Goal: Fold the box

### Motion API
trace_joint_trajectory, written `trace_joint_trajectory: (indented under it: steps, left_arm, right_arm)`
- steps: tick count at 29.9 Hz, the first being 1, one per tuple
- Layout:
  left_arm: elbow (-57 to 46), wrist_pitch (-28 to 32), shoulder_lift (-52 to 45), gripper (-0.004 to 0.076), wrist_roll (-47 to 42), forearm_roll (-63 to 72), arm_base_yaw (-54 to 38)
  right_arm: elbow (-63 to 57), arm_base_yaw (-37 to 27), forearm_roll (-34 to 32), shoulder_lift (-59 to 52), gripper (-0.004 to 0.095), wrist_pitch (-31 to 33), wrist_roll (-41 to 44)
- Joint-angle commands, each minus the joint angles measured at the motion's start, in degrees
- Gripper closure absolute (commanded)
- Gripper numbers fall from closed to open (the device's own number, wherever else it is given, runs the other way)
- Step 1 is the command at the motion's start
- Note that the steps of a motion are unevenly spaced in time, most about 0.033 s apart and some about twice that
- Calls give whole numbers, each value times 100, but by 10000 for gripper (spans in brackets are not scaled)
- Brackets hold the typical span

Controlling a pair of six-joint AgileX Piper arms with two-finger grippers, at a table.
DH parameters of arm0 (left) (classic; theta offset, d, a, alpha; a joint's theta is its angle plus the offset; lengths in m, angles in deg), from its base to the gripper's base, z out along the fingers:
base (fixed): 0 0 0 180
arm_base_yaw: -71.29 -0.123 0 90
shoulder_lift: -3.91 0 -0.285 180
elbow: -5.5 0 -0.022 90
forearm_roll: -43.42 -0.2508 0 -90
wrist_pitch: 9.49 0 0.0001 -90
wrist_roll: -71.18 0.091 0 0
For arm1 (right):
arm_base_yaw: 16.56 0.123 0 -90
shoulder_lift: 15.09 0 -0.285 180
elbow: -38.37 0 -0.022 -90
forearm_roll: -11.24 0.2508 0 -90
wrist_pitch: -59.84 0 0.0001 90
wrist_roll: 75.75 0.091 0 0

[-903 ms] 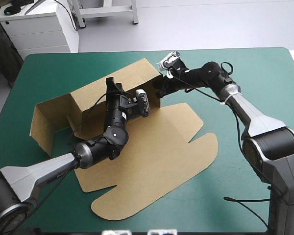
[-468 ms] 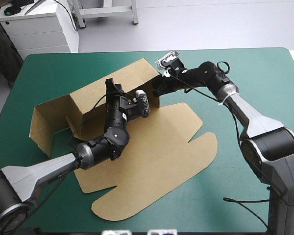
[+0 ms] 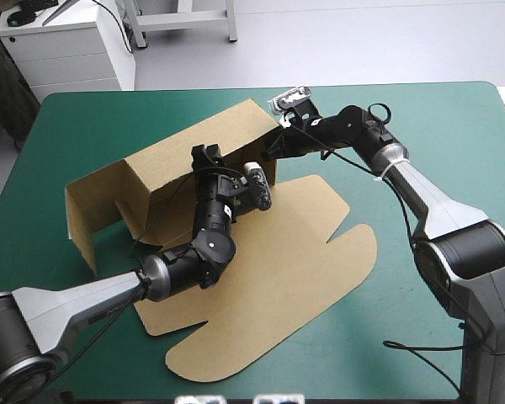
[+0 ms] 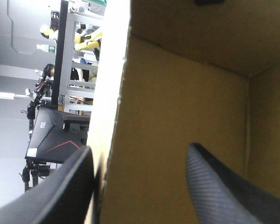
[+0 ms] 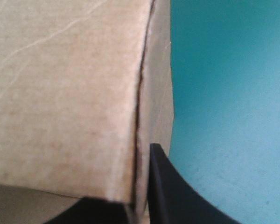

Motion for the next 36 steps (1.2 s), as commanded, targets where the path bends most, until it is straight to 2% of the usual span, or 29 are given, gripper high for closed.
trace_joint_trajectory:
  steps: [1, 11, 12, 14, 16, 17, 21, 27, 36]
  left_arm:
    - [268, -611, -239, 302, -267, -723, 342]
    - [335, -1403, -695, 316, -274, -671, 1448]
    - [335, -1483, -758, 351, -274, -632, 1574]
    - [335, -1643, -884, 480, -274, -588, 1790]
    - [335, -1731, -1058, 699, -274, -588, 1988]
    - [335, -1731, -1135, 723, -274, -588, 2050]
    - [367, -1569, -1631, 722, -274, -545, 2133]
    - [842, -1047, -2360, 722, -230, -9, 1884]
    - [1490, -573, -2999, 722, 824, 1067, 419]
  right_arm:
    - [64, 13, -396, -225, 912, 446, 325]
    - [64, 13, -396, -225, 912, 438, 572]
    - [64, 13, -396, -235, 912, 438, 604]
    - [64, 13, -407, -246, 912, 438, 646]
    - [64, 13, -470, -297, 912, 427, 724]
    - [64, 13, -562, -345, 912, 414, 793]
    - [89, 13, -1189, -614, 912, 389, 1180]
    - [90, 13, -1726, -1120, 912, 548, 1722]
    - [90, 13, -2415, -1765, 912, 1667, 2648]
